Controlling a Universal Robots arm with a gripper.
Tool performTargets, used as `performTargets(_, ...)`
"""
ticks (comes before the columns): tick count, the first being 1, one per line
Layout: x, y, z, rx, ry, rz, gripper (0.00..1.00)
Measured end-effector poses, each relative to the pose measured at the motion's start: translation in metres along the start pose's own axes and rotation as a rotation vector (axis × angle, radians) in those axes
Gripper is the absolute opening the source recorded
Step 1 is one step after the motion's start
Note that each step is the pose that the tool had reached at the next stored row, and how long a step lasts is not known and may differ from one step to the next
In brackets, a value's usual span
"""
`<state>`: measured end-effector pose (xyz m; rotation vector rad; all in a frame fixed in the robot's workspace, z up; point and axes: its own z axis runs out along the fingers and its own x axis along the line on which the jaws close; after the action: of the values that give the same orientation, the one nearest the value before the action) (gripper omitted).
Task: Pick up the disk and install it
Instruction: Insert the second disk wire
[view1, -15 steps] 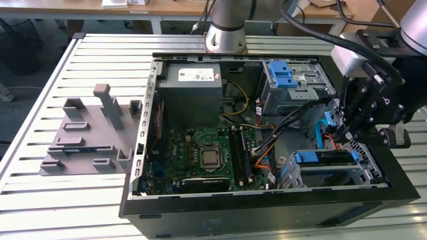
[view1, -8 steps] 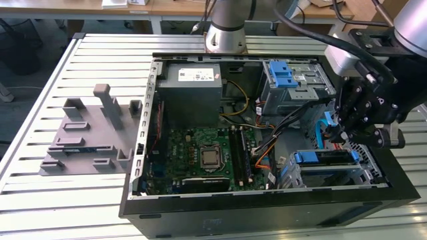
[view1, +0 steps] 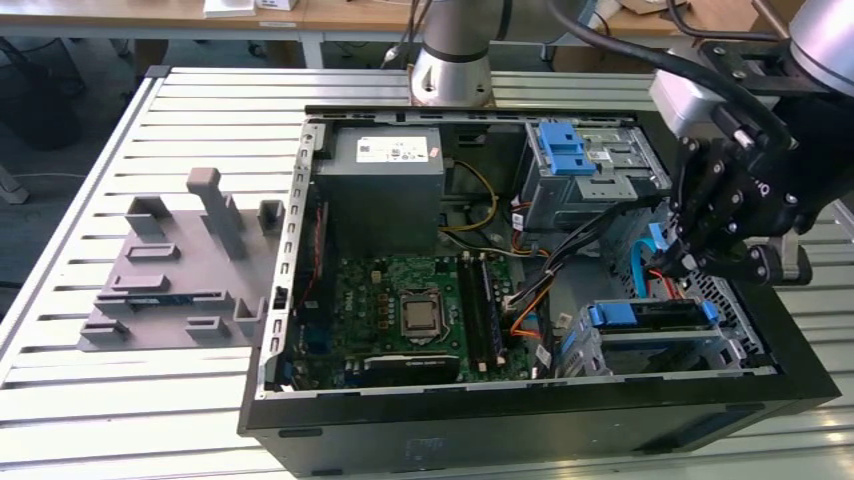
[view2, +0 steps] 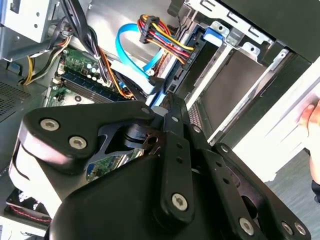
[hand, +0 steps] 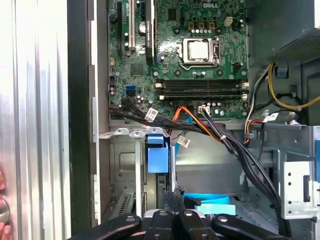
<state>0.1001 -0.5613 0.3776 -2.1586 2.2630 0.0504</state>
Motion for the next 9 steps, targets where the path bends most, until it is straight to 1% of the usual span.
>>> performTargets(5,-0.0080,0.0004,-0.0022,0.0000,0.0003,0.000,0.11)
performTargets(9,-0.0122,0.0007,-0.0064,0.0000,0.0006,0.000,0.11)
